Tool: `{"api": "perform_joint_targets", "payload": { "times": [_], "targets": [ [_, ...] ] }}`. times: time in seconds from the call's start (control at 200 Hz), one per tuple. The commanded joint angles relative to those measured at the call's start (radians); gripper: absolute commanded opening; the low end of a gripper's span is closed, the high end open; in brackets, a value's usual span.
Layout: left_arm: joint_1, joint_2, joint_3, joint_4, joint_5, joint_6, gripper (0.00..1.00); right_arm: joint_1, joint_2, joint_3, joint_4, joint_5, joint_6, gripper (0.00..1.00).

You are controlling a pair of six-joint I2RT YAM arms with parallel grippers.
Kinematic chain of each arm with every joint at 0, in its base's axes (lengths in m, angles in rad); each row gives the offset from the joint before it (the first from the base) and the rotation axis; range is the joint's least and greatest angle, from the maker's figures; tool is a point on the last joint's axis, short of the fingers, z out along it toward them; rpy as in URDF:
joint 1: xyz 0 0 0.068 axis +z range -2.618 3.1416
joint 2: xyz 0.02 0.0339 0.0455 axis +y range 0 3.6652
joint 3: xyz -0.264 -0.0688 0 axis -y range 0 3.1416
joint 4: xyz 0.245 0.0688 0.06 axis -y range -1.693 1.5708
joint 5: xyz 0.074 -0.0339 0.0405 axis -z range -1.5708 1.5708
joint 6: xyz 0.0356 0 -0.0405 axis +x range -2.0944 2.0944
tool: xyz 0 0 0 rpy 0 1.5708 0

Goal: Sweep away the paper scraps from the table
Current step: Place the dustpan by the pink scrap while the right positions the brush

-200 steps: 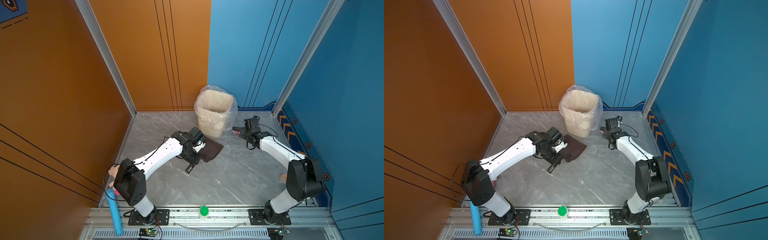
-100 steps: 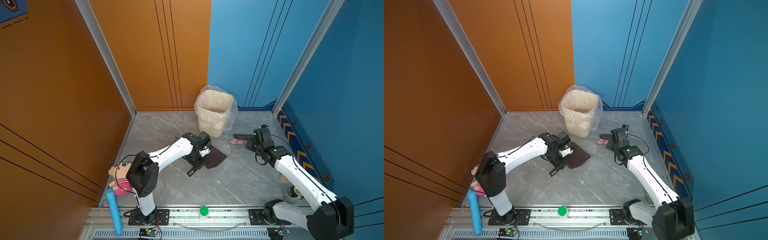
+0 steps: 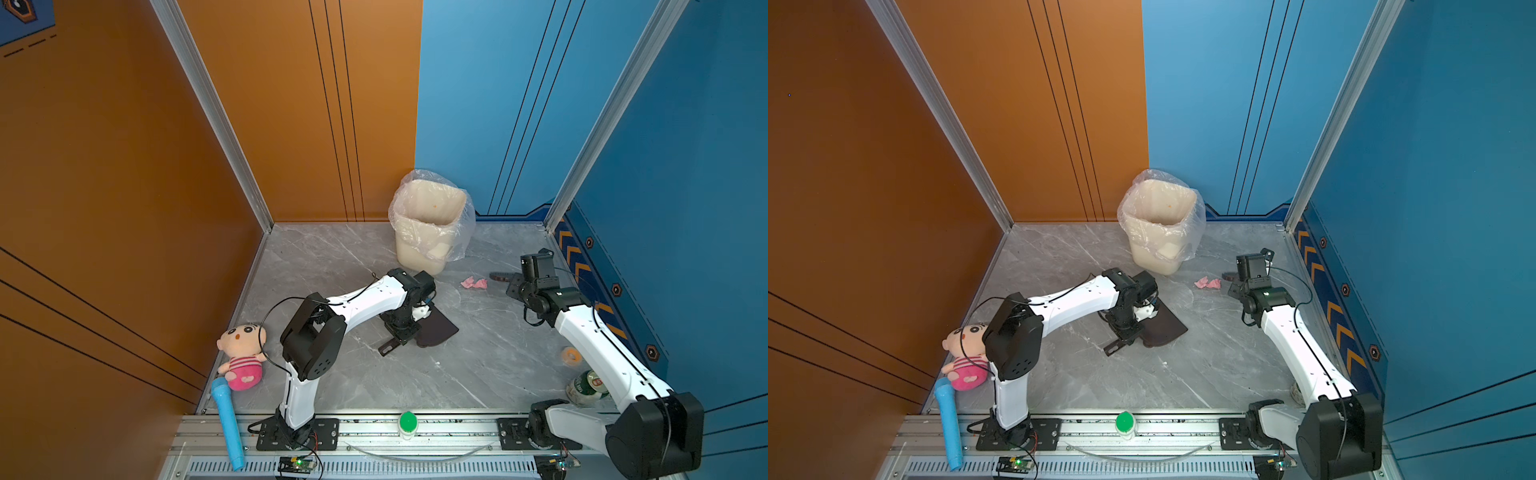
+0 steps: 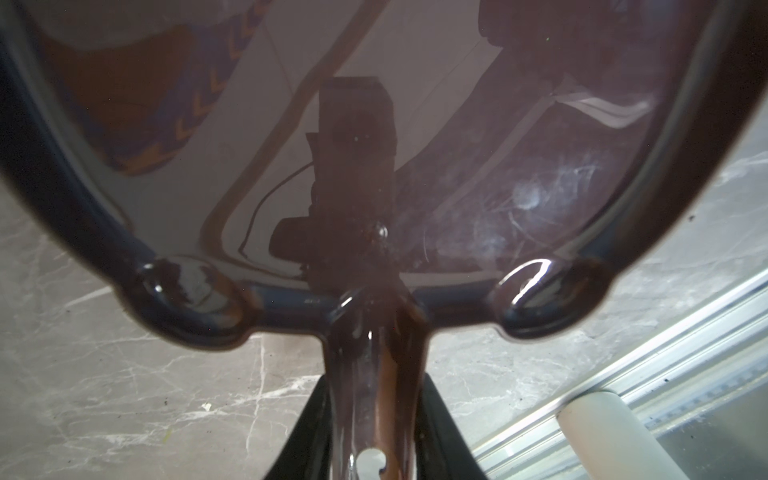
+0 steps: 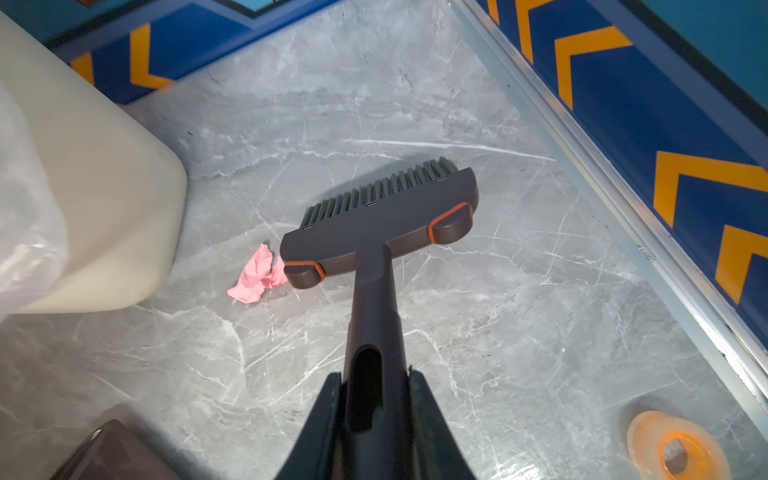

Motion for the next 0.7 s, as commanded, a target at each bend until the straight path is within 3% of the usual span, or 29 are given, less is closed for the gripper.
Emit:
{"api": "perform_joint_targets", "payload": {
  "times": [0.0, 0.34, 0.541, 0.696],
  "targets": [
    [-0.014, 0.024, 0.025, -0.038, -0.023, 0.008, 0.0, 0.03, 0.022, 0.024, 0.007, -0.011, -0.06, 0.0],
    [-0.012, 0.075, 0.03, -0.035, -0.009, -0.009, 0.0, 0.138, 0.004, -0.008, -0.075, -0.126, -0.15, 0.0],
    [0.001, 0.076, 0.019, -0.037, -0.009, -0.016, 0.0, 0.171, -0.049, -0.034, -0.134, -0.34, -0.232, 0.0],
    [0.012, 0.059, 0.001, -0.035, -0.011, -0.02, 0.0, 0.16, -0.121, -0.046, -0.111, -0.359, -0.243, 0.0]
  ]
}}
